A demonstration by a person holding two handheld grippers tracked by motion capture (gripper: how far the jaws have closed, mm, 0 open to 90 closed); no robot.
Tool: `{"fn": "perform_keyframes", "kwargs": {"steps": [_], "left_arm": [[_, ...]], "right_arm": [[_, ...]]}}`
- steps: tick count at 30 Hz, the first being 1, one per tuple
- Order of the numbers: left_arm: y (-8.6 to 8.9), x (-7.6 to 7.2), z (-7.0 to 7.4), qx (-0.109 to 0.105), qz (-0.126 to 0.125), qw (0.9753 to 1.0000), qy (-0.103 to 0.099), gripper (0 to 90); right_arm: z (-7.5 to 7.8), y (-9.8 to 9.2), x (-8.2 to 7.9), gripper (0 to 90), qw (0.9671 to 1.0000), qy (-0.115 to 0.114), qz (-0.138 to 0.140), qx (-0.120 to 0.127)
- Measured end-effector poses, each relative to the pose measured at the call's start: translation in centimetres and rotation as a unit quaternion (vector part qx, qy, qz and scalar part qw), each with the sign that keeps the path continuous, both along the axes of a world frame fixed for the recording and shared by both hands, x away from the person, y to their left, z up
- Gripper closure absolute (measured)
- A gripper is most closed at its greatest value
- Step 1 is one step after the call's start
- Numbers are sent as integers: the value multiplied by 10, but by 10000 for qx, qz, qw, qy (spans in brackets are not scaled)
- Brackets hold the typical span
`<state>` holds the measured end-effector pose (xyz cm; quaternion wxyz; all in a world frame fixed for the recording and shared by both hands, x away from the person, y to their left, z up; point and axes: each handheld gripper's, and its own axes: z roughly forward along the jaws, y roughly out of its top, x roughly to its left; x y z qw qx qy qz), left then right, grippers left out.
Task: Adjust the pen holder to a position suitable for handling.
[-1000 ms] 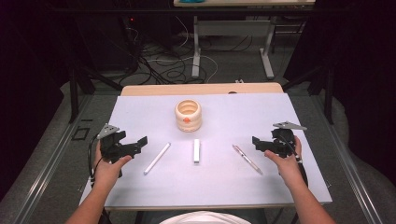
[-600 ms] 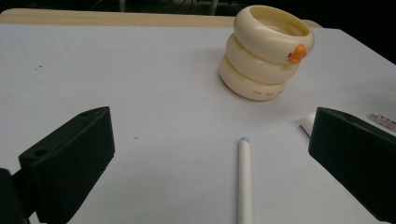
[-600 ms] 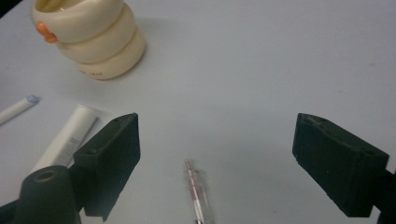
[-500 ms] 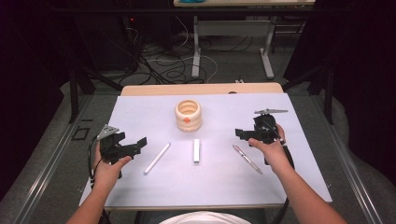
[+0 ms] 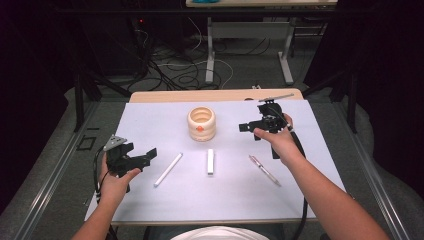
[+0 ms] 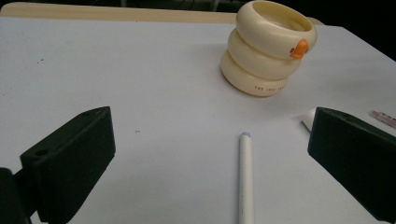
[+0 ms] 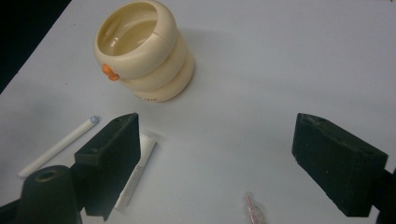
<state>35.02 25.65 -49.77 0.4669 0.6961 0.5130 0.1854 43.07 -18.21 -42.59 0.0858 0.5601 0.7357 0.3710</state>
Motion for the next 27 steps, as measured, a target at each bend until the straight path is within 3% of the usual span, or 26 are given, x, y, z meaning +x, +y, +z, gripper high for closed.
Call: {"fn": "perform_keyframes", "kwargs": {"steps": [2,9,12,22,27], "left_arm": [[0,0,0,0,-6,10000,2,9],[0,1,-1,-24,-5,10000,2,9],[0,1,-1,-17,-8,10000,11,9],[0,1,-2,-39,5,10000,58,13],[0,1,-2,-45,10,10000,67,16]], "right_arm": [[1,3,3,155,10000,-37,38,-45],[8,26,23,214,9999,155,-56,-37],[10,30,32,245,9996,253,-123,70],[18,50,54,256,9989,303,-348,-58],[16,60,64,272,9985,425,-332,-2]]}}
